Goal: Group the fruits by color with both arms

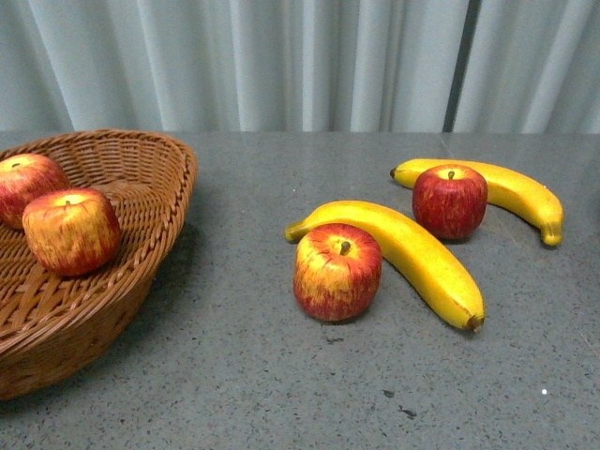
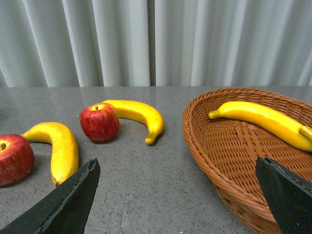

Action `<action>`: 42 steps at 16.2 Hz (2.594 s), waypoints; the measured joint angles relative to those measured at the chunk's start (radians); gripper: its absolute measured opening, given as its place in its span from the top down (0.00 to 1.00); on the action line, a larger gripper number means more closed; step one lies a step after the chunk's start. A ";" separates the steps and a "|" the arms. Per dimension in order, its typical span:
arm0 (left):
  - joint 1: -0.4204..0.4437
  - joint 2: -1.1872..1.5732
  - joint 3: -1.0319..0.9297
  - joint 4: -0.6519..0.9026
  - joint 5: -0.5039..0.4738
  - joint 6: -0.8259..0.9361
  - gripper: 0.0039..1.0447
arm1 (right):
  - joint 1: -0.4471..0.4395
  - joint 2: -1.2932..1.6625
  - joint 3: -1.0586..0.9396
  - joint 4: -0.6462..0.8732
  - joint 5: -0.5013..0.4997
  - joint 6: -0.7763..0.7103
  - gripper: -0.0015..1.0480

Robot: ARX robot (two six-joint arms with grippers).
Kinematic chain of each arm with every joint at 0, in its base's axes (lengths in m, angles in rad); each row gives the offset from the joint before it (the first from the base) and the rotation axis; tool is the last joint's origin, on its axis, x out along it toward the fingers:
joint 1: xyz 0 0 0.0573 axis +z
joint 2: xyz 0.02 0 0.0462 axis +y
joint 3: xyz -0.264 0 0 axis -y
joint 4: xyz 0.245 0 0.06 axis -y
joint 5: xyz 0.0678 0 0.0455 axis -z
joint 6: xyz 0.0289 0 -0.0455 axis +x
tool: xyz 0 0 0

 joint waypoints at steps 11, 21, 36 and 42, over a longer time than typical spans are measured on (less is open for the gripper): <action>0.000 0.000 0.000 0.000 0.000 0.000 0.06 | 0.000 0.000 0.000 0.000 0.000 0.000 0.06; -0.366 0.763 0.380 0.348 -0.360 0.033 0.06 | 0.000 0.000 0.000 0.000 0.000 0.000 0.06; -0.537 1.670 0.895 0.312 0.130 0.160 0.06 | 0.000 0.000 0.000 0.000 0.000 0.000 0.06; -0.599 1.831 0.933 0.345 0.008 0.111 0.06 | 0.000 0.000 0.000 0.000 0.000 0.000 0.06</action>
